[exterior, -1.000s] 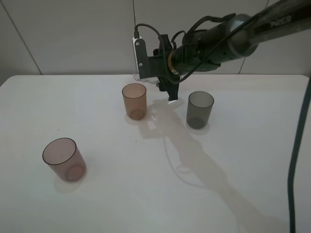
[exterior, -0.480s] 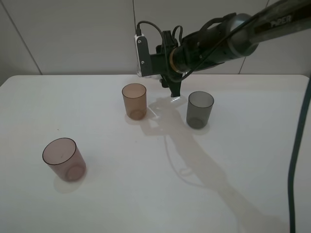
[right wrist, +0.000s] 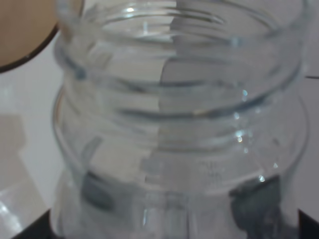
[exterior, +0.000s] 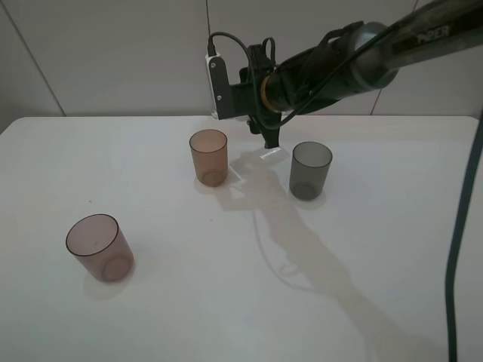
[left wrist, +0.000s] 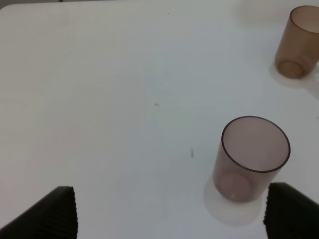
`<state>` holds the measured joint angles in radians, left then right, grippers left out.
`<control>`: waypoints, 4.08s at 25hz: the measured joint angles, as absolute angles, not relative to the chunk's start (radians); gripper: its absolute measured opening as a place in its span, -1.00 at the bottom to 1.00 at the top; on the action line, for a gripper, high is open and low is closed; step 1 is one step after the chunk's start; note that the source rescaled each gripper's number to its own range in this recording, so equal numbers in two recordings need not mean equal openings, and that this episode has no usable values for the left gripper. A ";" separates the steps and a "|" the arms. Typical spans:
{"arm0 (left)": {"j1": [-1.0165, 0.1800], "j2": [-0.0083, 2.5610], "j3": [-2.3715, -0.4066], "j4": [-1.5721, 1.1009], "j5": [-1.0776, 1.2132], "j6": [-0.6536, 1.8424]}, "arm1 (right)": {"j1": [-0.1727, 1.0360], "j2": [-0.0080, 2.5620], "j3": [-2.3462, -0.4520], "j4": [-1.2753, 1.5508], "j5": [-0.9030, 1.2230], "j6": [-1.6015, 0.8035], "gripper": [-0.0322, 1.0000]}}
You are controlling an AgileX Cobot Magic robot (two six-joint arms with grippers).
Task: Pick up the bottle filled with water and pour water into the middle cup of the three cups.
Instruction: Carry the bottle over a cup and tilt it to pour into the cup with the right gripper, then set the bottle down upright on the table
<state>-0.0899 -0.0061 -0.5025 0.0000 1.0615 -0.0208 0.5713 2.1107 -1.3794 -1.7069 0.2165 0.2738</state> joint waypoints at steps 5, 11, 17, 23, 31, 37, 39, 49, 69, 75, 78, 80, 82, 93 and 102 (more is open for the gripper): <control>-0.090 -0.006 -0.503 0.000 1.062 -0.021 | 0.589 2.122 -1.379 -1.724 0.225 0.275 -0.87; -0.090 -0.006 -0.503 0.000 1.062 -0.021 | 0.611 2.122 -1.381 -1.730 0.247 0.275 -0.87; -0.090 -0.006 -0.503 0.000 1.062 -0.021 | 0.617 2.122 -1.369 -1.732 0.254 0.275 -0.87; -0.090 -0.006 -0.503 0.000 1.062 -0.021 | 0.617 2.122 -1.341 -1.732 0.260 0.253 -0.87; -0.090 -0.006 -0.503 0.000 1.062 -0.021 | 0.630 2.122 -1.341 -1.732 0.260 0.169 -0.87; -0.090 -0.006 -0.503 0.000 1.062 -0.021 | 0.631 2.122 -1.341 -1.733 0.275 0.125 -0.87; -0.090 -0.006 -0.503 0.000 1.062 -0.021 | 0.631 2.122 -1.350 -1.733 0.276 0.121 -0.87; -0.090 -0.006 -0.503 0.000 1.062 -0.021 | 0.628 2.122 -1.358 -1.733 0.301 0.115 -0.87; -0.090 -0.006 -0.503 0.000 1.062 -0.021 | 0.628 2.122 -1.428 -1.733 0.301 0.032 -0.87; -0.090 -0.006 -0.503 0.000 1.062 -0.021 | 0.626 2.122 -1.439 -1.733 0.300 -0.034 -0.87; -0.090 -0.006 -0.503 0.000 1.062 -0.021 | 0.618 2.122 -1.439 -1.733 0.300 -0.041 -0.87; -0.090 -0.006 -0.503 0.000 1.062 -0.021 | 0.611 2.122 -1.439 -1.733 0.301 -0.044 -0.87; -0.090 -0.006 -0.503 0.000 1.062 -0.021 | 0.607 2.122 -1.439 -1.733 0.301 -0.044 -0.87; -0.090 -0.006 -0.503 0.000 1.062 -0.021 | 0.605 2.122 -1.444 -1.733 0.293 -0.122 -0.87; -0.090 -0.006 -0.503 0.000 1.062 -0.021 | 0.605 2.122 -1.473 -1.733 0.285 -0.154 -0.87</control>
<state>-0.0899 -0.0061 -0.5025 0.0000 1.0615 -0.0208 0.6052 2.1220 -1.4727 -1.7333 0.2850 -0.1542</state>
